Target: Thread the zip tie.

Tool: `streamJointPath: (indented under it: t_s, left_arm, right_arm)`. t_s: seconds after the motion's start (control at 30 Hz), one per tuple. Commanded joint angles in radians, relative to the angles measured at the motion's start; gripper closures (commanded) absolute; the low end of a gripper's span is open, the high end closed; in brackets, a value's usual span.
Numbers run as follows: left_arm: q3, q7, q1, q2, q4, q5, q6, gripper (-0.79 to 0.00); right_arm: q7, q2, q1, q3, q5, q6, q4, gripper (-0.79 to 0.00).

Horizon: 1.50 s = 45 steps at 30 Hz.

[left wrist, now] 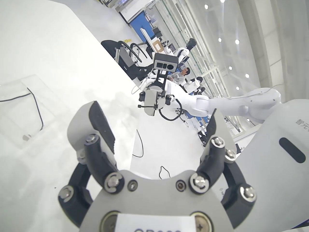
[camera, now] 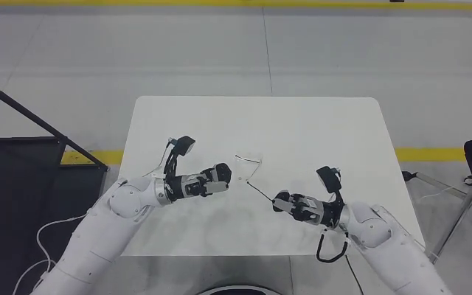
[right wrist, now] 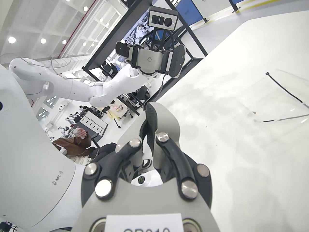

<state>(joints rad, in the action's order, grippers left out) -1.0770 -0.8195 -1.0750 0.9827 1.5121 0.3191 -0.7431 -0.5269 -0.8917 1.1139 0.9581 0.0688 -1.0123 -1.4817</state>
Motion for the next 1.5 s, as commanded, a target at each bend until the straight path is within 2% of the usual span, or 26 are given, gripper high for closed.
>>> streamJointPath:
  t_s: [0.0, 0.13, 0.23, 0.4, 0.63, 0.83, 1.2, 1.3, 1.33, 1.4, 1.43, 1.47]
  left_arm:
    - [0.000, 0.000, 0.000, 0.000, 0.000, 0.000, 0.000, -0.785]
    - [0.003, 0.041, -0.012, 0.004, 0.025, -0.008, 0.003, -0.785]
    - [0.017, 0.087, -0.015, 0.013, 0.022, -0.003, -0.024, -0.785]
    - [0.070, 0.160, -0.006, 0.038, -0.024, 0.010, -0.127, -0.785]
    - [0.162, 0.266, 0.022, 0.086, -0.124, 0.018, -0.269, -0.785]
    - [0.199, 0.344, 0.037, 0.122, -0.161, -0.056, -0.269, -0.785]
    - [0.199, 0.344, 0.037, 0.122, -0.161, -0.056, -0.269, -0.785]
    - [0.183, 0.385, 0.020, 0.125, -0.133, -0.086, -0.251, -0.785]
    - [0.177, 0.405, 0.012, 0.126, -0.128, -0.098, -0.254, -0.760]
    - [0.169, 0.440, -0.001, 0.130, -0.119, -0.121, -0.261, -0.637]
    - [0.167, 0.454, -0.006, 0.133, -0.117, -0.131, -0.264, -0.536]
    - [0.166, 0.461, -0.009, 0.134, -0.116, -0.142, -0.264, -0.489]
  right_arm:
    - [0.000, 0.000, 0.000, 0.000, 0.000, 0.000, 0.000, 0.000]
    - [0.000, 0.000, 0.000, 0.000, 0.000, 0.000, 0.000, 0.000]
    - [0.051, -0.006, 0.013, 0.009, -0.015, 0.015, -0.022, 0.000]
    - [0.135, -0.021, 0.031, 0.005, -0.016, 0.000, -0.037, 0.000]
    - [0.173, -0.041, 0.027, -0.009, 0.029, 0.000, -0.038, 0.000]
    - [0.158, -0.056, 0.017, -0.018, 0.033, 0.000, -0.017, 0.000]
    - [0.160, -0.056, 0.019, -0.017, 0.032, 0.006, -0.018, 0.000]
    - [0.189, -0.062, 0.028, -0.011, 0.016, 0.032, -0.037, 0.000]
    - [0.197, -0.064, 0.031, -0.009, 0.012, 0.029, -0.040, 0.000]
    - [0.208, -0.067, 0.035, -0.005, 0.003, 0.024, -0.040, 0.000]
    - [0.211, -0.068, 0.037, -0.003, -0.001, 0.021, -0.040, 0.000]
    - [0.214, -0.070, 0.038, -0.002, -0.002, 0.018, -0.040, 0.000]
